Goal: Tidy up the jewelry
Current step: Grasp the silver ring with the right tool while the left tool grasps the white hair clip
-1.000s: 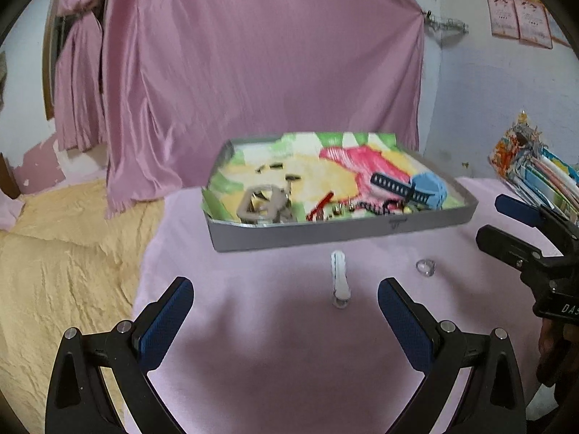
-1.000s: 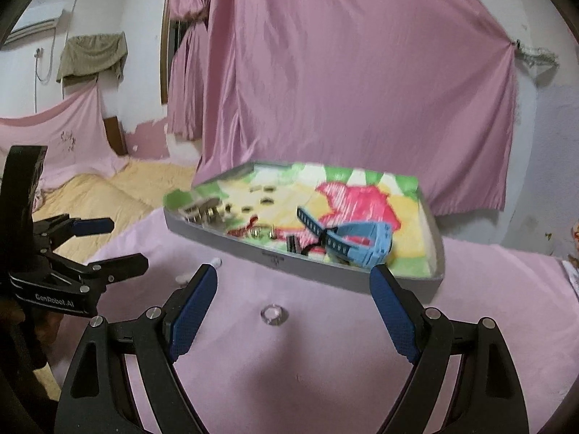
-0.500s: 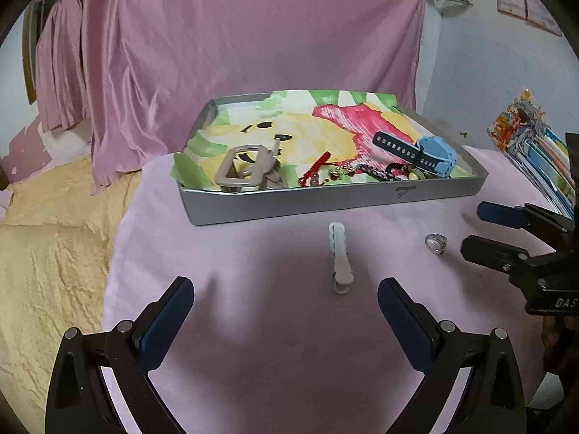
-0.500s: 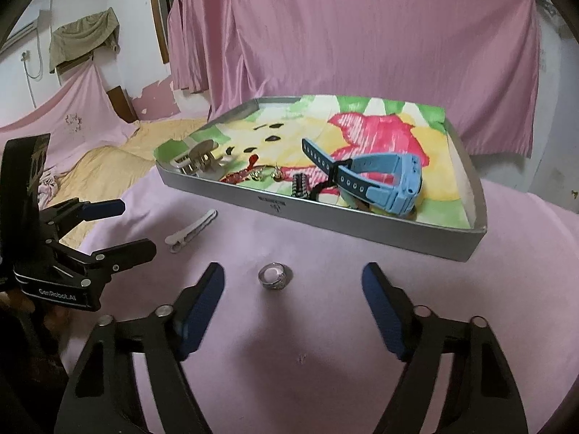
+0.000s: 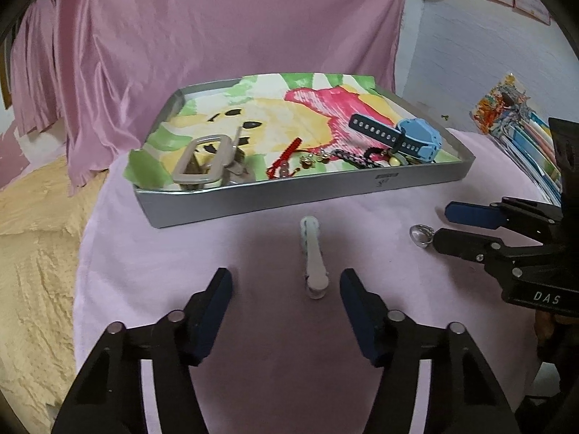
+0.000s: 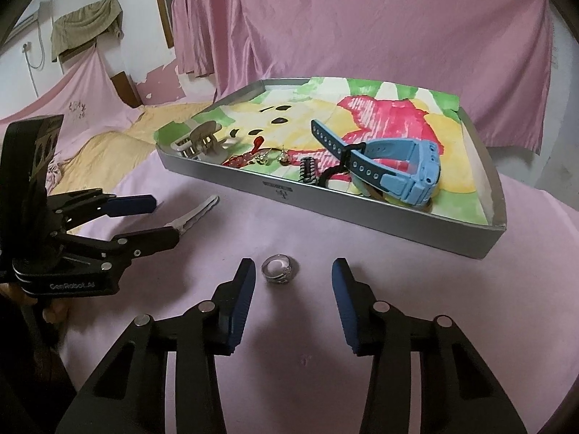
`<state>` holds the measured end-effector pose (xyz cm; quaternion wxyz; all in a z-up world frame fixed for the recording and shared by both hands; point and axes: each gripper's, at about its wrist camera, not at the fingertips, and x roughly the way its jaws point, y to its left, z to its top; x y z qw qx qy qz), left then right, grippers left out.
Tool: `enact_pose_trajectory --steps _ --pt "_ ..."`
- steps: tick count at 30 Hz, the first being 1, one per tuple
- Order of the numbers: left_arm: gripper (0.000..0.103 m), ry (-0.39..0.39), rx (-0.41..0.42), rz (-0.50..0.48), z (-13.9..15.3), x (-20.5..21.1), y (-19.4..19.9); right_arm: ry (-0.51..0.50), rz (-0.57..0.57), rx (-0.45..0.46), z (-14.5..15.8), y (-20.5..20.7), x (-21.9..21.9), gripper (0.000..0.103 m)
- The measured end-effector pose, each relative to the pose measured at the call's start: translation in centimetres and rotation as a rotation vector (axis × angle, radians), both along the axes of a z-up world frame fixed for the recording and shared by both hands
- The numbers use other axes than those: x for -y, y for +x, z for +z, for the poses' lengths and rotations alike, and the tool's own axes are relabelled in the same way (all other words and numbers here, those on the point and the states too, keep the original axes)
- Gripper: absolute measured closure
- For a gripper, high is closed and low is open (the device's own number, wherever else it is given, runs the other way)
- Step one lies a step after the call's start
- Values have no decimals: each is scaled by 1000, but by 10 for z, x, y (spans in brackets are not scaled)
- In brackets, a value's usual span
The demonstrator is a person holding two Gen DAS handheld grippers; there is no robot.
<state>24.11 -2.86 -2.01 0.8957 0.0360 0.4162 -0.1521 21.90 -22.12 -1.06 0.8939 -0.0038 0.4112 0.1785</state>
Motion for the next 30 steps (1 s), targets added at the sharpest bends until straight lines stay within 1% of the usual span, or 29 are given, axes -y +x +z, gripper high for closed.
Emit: enact_pose_trajectory --steps 2,7,11,15,16,17,19,24,29,30 --pt "51 -1 -5 -10 0 2 1 -2 7 -8 -1 2 -2 64" --pt "58 2 -6 -20 0 5 3 -20 23 -22 -3 4 -6 64" --pt "60 5 -6 -23 -1 6 3 -33 32 -32 -5 5 -10 64" --pt "66 6 -4 -27 0 7 3 -43 33 -35 -6 5 -12 69" --pt "68 7 -4 -29 0 7 3 -47 33 -34 -5 5 -12 69" --pt "72 7 -4 -32 0 7 3 -51 33 -33 -6 5 -13 69" --pt "75 7 -5 -42 -1 9 3 -62 35 -31 -5 5 -14 70" --pt "79 17 -3 -58 -1 12 2 -74 39 -29 -5 5 -16 70" --pt "83 21 -2 -53 -1 13 2 -79 39 -28 -5 5 -16 70" --pt "83 25 -1 -52 -1 13 2 -82 38 -27 -5 5 -17 73"
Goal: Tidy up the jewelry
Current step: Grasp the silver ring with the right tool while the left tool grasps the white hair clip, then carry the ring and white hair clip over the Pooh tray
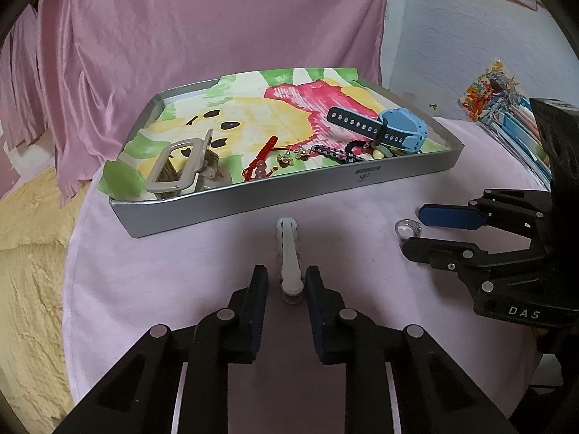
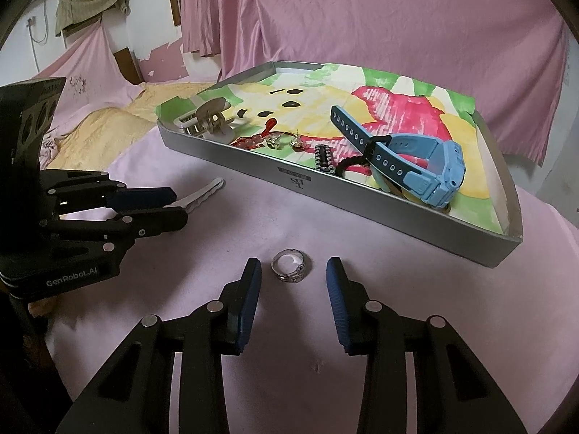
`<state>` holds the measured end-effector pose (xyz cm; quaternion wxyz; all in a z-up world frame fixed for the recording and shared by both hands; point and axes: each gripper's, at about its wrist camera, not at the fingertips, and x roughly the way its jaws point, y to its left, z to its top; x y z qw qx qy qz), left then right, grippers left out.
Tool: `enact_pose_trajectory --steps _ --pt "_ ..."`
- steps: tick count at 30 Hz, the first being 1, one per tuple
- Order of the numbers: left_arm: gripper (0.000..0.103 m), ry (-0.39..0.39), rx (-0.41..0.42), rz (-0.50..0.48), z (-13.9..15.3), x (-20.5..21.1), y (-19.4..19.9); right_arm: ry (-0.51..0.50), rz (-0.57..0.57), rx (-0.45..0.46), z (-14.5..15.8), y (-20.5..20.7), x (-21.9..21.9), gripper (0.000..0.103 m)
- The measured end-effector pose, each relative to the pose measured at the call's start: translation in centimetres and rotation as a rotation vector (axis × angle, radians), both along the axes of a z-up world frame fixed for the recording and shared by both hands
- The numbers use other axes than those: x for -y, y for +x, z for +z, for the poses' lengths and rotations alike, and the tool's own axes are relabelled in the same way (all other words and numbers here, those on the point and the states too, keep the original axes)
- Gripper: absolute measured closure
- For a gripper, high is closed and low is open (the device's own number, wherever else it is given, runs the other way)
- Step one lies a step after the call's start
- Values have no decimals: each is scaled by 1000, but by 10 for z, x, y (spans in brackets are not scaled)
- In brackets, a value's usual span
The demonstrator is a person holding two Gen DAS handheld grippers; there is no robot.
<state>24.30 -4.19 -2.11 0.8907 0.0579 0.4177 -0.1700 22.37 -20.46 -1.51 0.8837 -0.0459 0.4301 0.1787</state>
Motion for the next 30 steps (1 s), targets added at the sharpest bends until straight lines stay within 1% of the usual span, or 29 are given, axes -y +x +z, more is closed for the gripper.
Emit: enact_pose_trajectory --steps 4,6,8,13,25,27,30 --pt "85 10 3 3 0 2 0 5 -7 0 0 1 1 79" --pt "86 8 3 3 0 1 0 9 -5 -1 0 1 1 86" --pt "88 5 2 3 0 1 0 8 0 -2 0 1 1 86" --pt "88 4 2 3 0 1 0 3 12 0 0 1 -2 86" --pt "88 -3 2 6 1 0 0 27 13 -6 -1 2 2 87" --pt "88 -15 4 11 2 -1 -1 34 16 -7 0 2 2 87" --pt "88 -55 10 22 4 -2 -3 48 18 6 1 1 4 87"
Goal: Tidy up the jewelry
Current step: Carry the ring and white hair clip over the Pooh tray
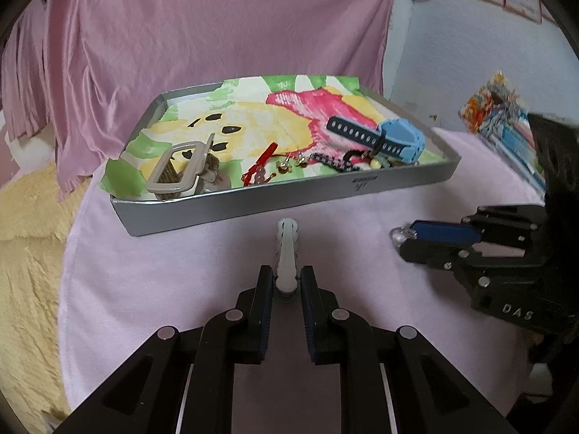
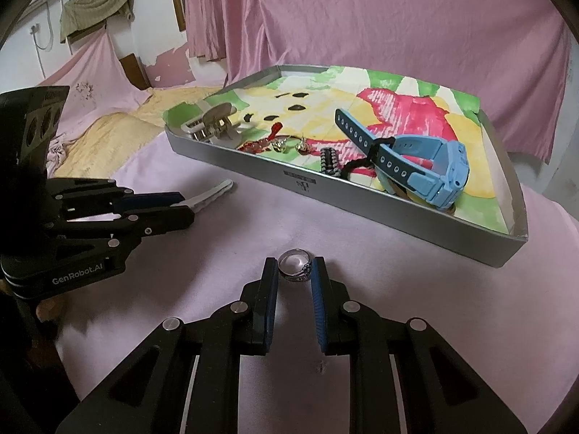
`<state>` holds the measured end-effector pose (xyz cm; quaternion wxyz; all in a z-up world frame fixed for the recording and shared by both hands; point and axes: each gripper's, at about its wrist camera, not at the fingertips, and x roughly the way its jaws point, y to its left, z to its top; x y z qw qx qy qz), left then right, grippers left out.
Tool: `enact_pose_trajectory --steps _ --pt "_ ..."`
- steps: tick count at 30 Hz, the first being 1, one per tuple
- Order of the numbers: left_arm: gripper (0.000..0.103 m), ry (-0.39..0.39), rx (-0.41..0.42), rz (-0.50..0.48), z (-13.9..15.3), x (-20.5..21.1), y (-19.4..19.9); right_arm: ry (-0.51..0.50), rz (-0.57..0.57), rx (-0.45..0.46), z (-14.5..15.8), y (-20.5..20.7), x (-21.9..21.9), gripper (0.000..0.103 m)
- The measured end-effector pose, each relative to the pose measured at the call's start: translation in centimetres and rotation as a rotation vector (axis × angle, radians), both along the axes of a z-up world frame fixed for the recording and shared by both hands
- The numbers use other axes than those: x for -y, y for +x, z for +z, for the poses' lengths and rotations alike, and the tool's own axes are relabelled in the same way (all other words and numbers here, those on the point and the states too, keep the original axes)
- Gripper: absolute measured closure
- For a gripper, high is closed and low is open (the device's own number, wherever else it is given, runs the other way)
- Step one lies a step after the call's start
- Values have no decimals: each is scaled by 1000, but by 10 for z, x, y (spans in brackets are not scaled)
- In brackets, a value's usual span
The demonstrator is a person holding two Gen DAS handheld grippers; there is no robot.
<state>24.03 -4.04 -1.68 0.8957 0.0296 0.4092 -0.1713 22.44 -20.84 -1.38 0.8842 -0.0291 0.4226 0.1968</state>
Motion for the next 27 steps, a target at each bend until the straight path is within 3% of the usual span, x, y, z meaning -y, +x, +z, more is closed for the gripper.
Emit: enact_pose_trajectory --steps 8,17,27 --pt "88 -54 32 49 6 -1 -4 37 -23 55 8 -7 8 87" --pt "88 -133 124 95 20 -4 -14 83 -51 113 15 -13 19 87" --pt "88 -229 223 156 47 -7 10 160 -117 194 27 0 25 87"
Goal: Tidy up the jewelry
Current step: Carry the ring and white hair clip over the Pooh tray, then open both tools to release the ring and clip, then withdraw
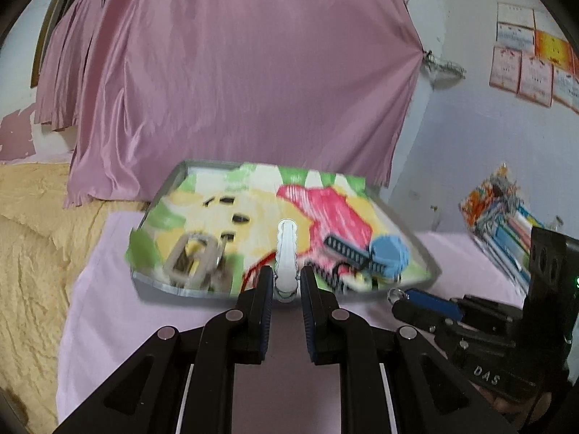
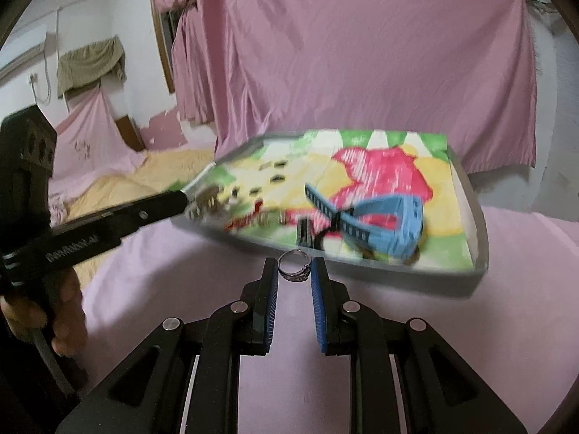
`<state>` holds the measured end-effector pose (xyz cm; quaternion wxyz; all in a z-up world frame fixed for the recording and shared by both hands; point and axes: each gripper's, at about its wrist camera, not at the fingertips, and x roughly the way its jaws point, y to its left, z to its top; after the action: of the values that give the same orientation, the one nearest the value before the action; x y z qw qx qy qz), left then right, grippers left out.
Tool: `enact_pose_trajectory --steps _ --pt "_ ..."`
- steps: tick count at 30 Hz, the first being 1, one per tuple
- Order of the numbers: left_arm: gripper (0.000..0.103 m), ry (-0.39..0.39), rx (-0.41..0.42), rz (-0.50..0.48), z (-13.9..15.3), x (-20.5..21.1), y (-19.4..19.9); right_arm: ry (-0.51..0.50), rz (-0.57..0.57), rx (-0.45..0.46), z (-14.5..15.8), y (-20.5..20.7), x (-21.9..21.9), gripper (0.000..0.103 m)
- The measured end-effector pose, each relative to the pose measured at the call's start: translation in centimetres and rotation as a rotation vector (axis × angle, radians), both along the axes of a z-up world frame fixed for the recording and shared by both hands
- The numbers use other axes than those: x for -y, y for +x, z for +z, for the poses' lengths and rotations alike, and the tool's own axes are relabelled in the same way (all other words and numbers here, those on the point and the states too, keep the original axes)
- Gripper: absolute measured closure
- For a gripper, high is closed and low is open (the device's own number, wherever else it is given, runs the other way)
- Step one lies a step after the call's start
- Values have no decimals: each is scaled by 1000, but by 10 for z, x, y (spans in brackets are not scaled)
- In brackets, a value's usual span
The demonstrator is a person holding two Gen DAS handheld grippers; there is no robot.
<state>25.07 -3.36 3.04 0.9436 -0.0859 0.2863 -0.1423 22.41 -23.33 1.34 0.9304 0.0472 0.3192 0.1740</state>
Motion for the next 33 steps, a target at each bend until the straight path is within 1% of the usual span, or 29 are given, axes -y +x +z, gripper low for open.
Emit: enact_pose_trajectory --steps 3,5,10,15,17,21,28,33 --pt "88 -2 5 16 1 3 18 9 -29 12 3 14 -3 87" --pt "88 -9 -8 17 -1 4 28 -1 -37 5 3 24 -6 87" --pt "88 -28 -62 2 -11 7 48 -17 -53 -28 -4 38 -8 87" --pt "88 -46 -136 -13 -28 10 61 -7 -54 -78 -15 47 -7 87" --pt "88 -36 -148 -11 -32 10 63 -11 -51 -87 -16 49 -8 87" --pt "88 14 -170 -1 -40 14 66 -21 -54 -101 -18 50 -10 87" --pt "88 43 -175 -13 -42 17 64 -35 -63 -114 -21 54 -11 87" --pt "88 46 -179 -20 -43 18 64 -33 -63 -115 -21 54 -11 86"
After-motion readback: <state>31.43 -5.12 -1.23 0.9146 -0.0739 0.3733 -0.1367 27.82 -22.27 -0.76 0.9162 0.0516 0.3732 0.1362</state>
